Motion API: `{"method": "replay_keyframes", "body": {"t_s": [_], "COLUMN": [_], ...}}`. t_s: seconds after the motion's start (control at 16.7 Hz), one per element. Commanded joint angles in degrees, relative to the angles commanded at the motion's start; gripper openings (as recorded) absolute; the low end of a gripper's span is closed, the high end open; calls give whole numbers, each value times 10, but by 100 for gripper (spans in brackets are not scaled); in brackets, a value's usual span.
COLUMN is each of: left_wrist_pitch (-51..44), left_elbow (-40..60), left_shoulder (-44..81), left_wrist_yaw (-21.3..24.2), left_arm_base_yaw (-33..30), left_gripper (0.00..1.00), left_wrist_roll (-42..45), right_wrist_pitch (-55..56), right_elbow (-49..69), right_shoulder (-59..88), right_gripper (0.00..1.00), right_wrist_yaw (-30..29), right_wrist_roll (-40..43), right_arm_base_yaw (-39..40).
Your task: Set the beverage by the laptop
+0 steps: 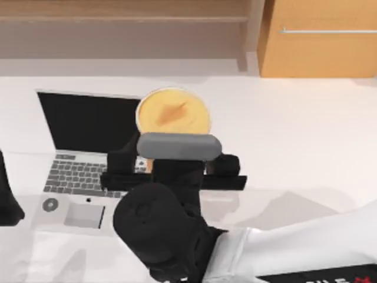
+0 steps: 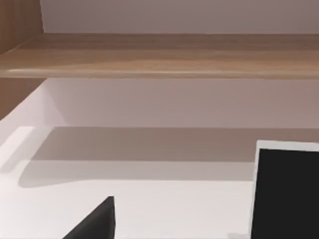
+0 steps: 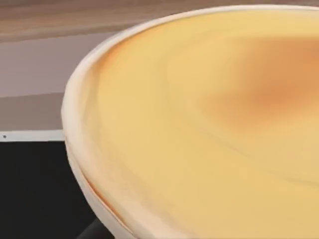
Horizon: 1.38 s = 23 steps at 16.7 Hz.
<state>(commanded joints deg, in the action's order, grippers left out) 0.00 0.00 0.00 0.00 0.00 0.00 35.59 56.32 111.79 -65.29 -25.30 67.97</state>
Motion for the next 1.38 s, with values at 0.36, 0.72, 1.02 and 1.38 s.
{"method": "replay_keyframes", "body": {"t_s": [0.36, 0.72, 1.02, 1.38], "left_wrist_pitch": [0, 0, 0, 0], "left_elbow": [0, 0, 0, 0], "left_shoulder": [0, 0, 0, 0], "left_wrist_yaw": [0, 0, 0, 0], "left_arm_base_yaw": [0, 0, 0, 0], "left_gripper": [100, 100, 100, 100], "left_wrist_roll": [0, 0, 0, 0], "right_wrist_pitch": [-15, -23, -23, -23], "right_elbow": [-8, -17, -17, -17], "right_shoulder": [41, 52, 52, 52], "right_gripper": [0, 0, 38, 83], "right_wrist_yaw": [-4, -1, -1, -1], "right_wrist_roll": [-12, -13, -13, -13], "right_arm_base_yaw": [-15, -18, -18, -18]}}
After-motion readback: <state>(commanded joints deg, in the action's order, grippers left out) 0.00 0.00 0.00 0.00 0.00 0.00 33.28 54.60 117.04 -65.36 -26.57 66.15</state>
